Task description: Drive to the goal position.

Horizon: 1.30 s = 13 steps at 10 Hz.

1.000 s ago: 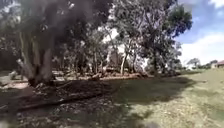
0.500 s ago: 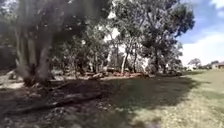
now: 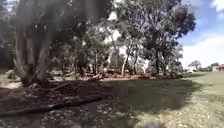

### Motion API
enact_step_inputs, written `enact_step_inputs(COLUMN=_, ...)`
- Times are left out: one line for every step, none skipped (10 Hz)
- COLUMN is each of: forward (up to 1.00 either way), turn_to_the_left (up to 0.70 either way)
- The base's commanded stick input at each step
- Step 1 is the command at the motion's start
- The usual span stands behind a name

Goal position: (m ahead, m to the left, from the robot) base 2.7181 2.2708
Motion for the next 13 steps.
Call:
enact_step_inputs(forward=-0.50, turn_to_the_left=0.00)
enact_step_inputs(forward=-0.50, turn_to_the_left=0.00)
enact_step_inputs(forward=-0.50, turn_to_the_left=0.00)
enact_step_inputs(forward=-0.50, turn_to_the_left=0.00)
enact_step_inputs(forward=-0.50, turn_to_the_left=0.00)
enact_step_inputs(forward=-0.50, turn_to_the_left=0.00)
enact_step_inputs(forward=-0.50, turn_to_the_left=0.00)
enact_step_inputs(forward=-0.50, turn_to_the_left=0.00)
enact_step_inputs(forward=-0.50, turn_to_the_left=0.00)
enact_step_inputs(forward=-0.50, turn_to_the_left=0.00)
enact_step_inputs(forward=-0.50, turn_to_the_left=0.00)
enact_step_inputs(forward=-0.50, turn_to_the_left=0.00)
enact_step_inputs(forward=-0.50, turn_to_the_left=0.00)
